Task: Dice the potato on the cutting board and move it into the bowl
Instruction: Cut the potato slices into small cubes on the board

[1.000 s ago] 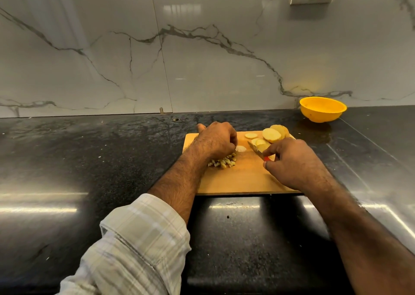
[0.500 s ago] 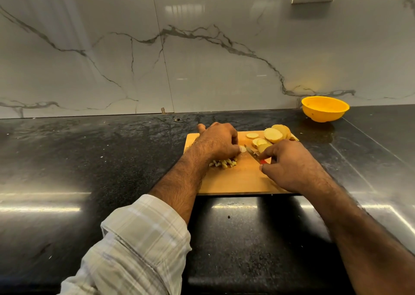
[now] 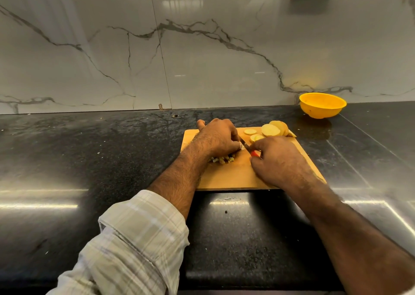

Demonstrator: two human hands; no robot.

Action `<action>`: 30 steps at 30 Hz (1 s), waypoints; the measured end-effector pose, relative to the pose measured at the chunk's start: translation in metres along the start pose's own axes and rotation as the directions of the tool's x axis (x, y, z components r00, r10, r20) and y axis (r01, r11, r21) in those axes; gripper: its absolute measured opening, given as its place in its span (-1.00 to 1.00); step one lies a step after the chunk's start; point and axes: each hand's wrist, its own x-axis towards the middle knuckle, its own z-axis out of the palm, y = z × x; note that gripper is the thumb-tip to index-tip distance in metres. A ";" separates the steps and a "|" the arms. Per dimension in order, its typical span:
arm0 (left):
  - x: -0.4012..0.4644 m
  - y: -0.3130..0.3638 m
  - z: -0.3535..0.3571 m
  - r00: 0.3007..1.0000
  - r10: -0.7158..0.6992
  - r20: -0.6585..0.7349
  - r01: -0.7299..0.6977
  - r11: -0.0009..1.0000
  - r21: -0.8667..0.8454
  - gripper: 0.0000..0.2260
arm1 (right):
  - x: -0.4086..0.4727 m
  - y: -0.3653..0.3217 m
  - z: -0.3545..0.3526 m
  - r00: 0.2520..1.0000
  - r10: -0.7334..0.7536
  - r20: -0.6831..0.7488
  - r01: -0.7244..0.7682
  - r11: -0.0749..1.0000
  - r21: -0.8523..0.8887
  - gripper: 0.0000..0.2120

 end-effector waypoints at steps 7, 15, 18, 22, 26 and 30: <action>0.000 0.004 0.000 1.000 -0.028 0.005 0.028 1.000 0.005 -0.85 | 0.004 -0.013 -0.002 0.996 0.019 0.092 -0.013 0.998 -0.063 -0.62; -0.002 0.000 -0.005 1.000 -0.017 0.008 0.017 1.000 -0.026 -0.88 | -0.027 0.007 -0.005 1.000 -0.013 0.014 0.013 1.000 -0.009 -0.58; -0.003 0.000 -0.007 1.000 -0.025 0.016 0.025 0.999 -0.041 -0.92 | -0.018 0.000 -0.003 0.997 -0.055 -0.052 0.056 0.998 0.017 -0.60; -0.004 -0.001 -0.007 1.000 -0.022 0.009 0.023 0.999 -0.043 -0.95 | -0.005 -0.011 0.002 1.000 -0.020 0.021 0.020 1.000 -0.021 -0.64; -0.003 -0.001 -0.006 1.000 -0.024 0.003 0.024 0.998 -0.050 -0.95 | 0.000 -0.014 0.009 0.999 -0.002 0.040 0.003 1.000 -0.027 -0.66; -0.005 0.001 -0.005 1.000 -0.017 0.005 0.017 0.999 -0.042 -0.95 | -0.005 -0.009 0.002 0.996 0.022 0.082 -0.020 0.999 -0.025 -0.63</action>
